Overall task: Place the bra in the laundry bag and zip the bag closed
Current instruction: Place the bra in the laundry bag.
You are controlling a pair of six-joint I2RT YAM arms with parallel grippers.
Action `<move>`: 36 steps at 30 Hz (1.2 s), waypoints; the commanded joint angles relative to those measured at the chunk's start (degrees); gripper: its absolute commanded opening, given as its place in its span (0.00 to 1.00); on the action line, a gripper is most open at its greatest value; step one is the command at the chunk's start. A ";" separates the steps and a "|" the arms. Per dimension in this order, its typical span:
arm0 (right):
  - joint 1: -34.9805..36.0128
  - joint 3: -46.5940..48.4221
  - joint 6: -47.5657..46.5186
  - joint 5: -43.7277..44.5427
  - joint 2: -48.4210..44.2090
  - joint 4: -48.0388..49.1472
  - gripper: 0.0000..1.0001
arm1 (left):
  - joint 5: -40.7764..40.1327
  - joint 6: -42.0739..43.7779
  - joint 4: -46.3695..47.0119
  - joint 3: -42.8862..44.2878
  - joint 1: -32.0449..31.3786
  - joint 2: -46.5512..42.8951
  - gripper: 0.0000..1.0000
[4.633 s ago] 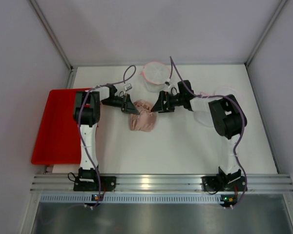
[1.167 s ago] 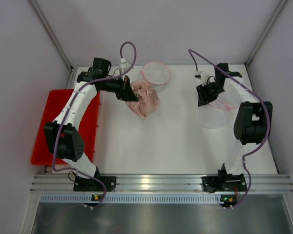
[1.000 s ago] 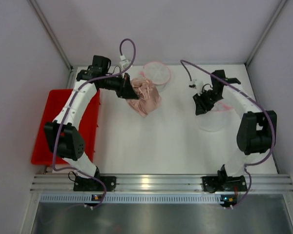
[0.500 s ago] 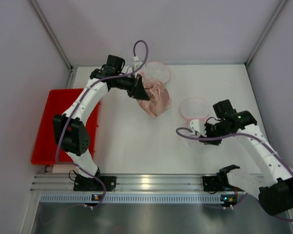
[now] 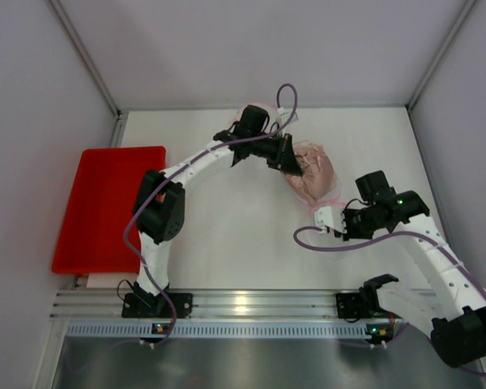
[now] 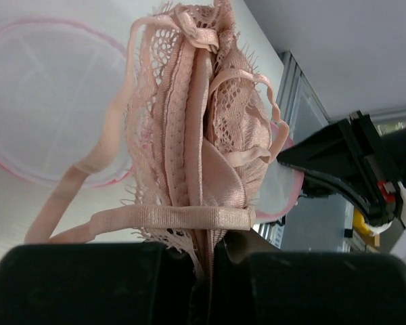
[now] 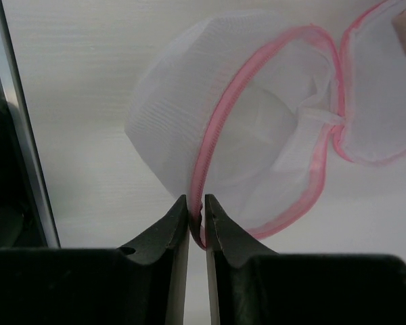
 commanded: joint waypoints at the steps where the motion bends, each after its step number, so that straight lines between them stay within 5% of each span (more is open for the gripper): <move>1: 0.44 0.68 -0.32 0.57 0.24 3.57 0.16 | -1.83 -10.42 13.66 -0.73 -2.69 1.91 0.00; 5: 0.00 0.77 0.30 0.40 1.55 5.51 0.17 | 0.53 -14.73 21.72 -8.36 -6.12 2.53 0.00; 14: -2.20 2.87 -0.85 -0.48 5.33 7.10 0.06 | 7.67 -7.63 17.64 -18.75 -8.06 -1.24 0.00; 20: -2.11 4.90 -0.49 -3.03 6.30 6.04 0.01 | 4.06 -9.01 17.09 -15.07 -12.63 1.74 0.00; 26: -2.11 4.64 -0.84 -3.82 4.73 5.43 0.00 | 0.55 -20.44 25.88 -11.91 -16.06 7.45 0.00; 36: -2.20 4.81 -0.49 -4.88 0.60 4.37 0.00 | -17.81 -25.21 18.96 -14.63 -16.41 12.82 0.00</move>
